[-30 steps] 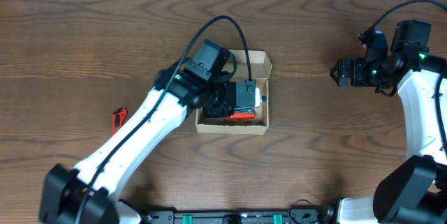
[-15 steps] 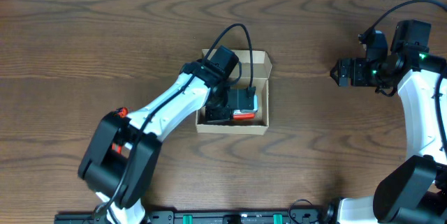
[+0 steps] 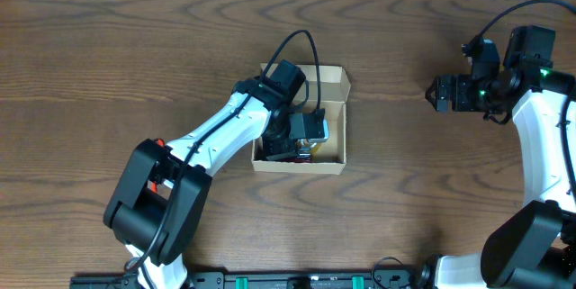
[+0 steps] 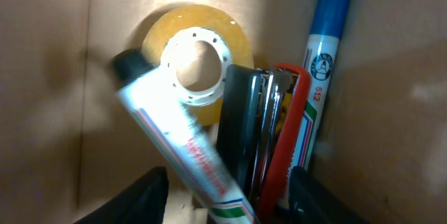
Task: Pack container
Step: 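Carry black marker with left gripper into box and release, then move left gripper to red box cutter and grasp it, then lift box cutter with left gripper and lower it into the box, then open left gripper and retract left arm from the box, then move both grippers to the box lid flaps on either side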
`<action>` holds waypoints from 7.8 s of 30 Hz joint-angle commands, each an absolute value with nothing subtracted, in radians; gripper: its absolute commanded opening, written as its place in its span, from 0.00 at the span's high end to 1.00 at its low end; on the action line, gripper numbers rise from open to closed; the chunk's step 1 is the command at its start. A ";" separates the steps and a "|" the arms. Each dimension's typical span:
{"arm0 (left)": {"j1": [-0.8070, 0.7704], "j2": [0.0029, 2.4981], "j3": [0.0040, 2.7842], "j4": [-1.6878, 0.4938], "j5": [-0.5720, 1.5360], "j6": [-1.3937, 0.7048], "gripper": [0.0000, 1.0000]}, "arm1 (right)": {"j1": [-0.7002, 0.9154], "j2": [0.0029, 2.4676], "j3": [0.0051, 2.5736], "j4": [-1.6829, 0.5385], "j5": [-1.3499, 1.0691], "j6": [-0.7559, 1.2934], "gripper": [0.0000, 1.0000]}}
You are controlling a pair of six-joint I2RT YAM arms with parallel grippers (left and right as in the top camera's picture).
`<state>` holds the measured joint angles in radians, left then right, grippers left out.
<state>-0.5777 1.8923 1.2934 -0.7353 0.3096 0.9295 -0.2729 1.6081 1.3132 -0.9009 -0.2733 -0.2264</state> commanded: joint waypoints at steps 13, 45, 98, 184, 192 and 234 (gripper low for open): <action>-0.498 1.634 1.673 -1.069 -0.074 0.448 0.19 | -0.280 1.603 1.311 -0.901 -0.283 -0.224 0.01; 0.120 1.380 0.807 -0.756 0.002 0.028 0.18 | -0.280 1.603 1.311 -0.892 -0.319 -0.224 0.01; 0.187 1.745 0.767 -0.572 0.132 0.134 0.94 | -0.273 1.603 1.311 -0.902 -0.319 -0.225 0.01; -0.595 1.880 1.250 -0.601 0.382 0.872 0.05 | -0.274 1.603 1.311 -0.892 -0.323 -0.213 0.01; -0.586 1.790 1.299 -0.616 0.334 0.712 0.05 | -0.274 1.603 1.314 -0.878 -0.323 -0.202 0.01; 0.158 1.860 1.248 -0.786 1.050 0.205 0.94 | -0.057 1.962 1.314 -0.811 -0.852 -0.015 0.99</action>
